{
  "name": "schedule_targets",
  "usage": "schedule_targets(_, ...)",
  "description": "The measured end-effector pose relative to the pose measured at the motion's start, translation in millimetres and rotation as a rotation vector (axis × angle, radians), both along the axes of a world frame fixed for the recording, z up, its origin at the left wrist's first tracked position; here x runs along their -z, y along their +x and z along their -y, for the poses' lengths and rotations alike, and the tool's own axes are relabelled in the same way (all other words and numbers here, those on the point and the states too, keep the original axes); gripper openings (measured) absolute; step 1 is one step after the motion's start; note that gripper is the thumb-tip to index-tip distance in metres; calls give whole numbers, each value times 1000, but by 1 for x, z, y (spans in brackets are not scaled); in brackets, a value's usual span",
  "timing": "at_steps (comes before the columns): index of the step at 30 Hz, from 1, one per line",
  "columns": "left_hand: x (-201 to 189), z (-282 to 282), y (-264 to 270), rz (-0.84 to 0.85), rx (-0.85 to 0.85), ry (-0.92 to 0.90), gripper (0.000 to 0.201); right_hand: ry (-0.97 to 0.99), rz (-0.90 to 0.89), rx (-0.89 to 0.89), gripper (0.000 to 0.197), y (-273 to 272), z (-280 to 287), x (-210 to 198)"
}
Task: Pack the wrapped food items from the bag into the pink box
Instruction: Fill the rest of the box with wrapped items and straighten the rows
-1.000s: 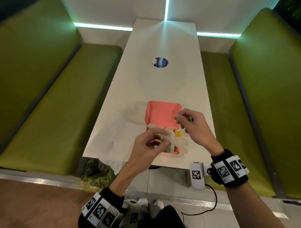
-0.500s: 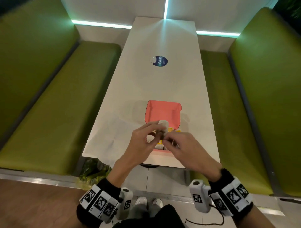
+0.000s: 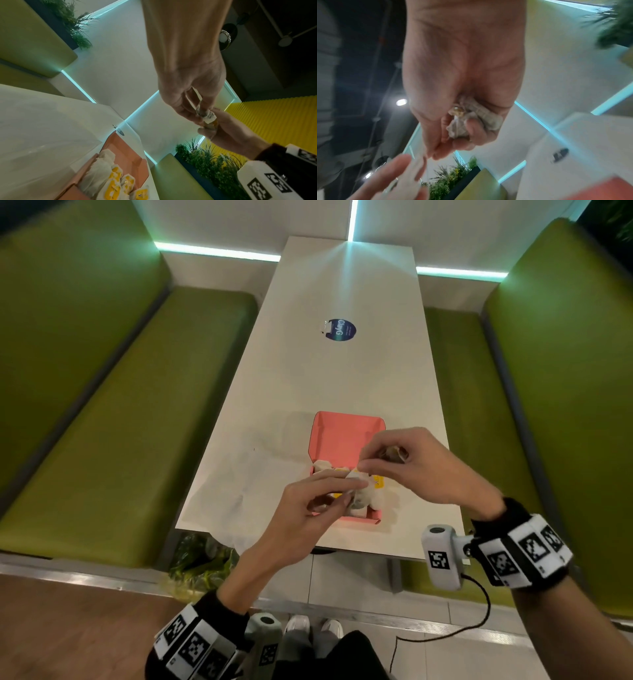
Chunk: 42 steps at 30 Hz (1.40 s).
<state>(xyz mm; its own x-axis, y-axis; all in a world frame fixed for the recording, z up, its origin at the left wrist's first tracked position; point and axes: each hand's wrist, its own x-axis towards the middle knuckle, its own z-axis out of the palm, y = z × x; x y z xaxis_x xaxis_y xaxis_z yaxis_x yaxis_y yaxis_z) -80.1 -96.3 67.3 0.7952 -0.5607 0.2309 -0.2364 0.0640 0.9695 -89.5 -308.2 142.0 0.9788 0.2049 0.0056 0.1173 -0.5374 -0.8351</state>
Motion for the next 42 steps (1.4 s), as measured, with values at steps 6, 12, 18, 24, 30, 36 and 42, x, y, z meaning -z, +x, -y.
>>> schedule_targets(6, -5, 2, 3, 10, -40, -63, 35, 30, -139, 105, 12, -4, -4, 58)
schedule_targets(12, 0, 4, 8, 64, -49, -36, 32, 128, 138, 377, 15, -23, -8, 52)
schedule_targets(18, 2, 8, 13, 80, -30, -11, 28, 41, 35, 125, 20, -13, -9, 17)
schedule_targets(24, 6, 14, 11, -98, -66, -63, 32, 11, 42, 140, 14, -11, -9, 19)
schedule_targets(30, 15, 20, 16, -206, -86, -109, 37, 4, 19, 181, 6, -10, -4, 21)
schedule_targets(36, 38, 39, 23, -343, -47, -52, 42, -68, 35, 293, 5, -7, 8, 35)
schedule_targets(42, 84, 48, 29, -193, 28, 351, 35, -255, -109, 353, 12, -15, 16, 92)
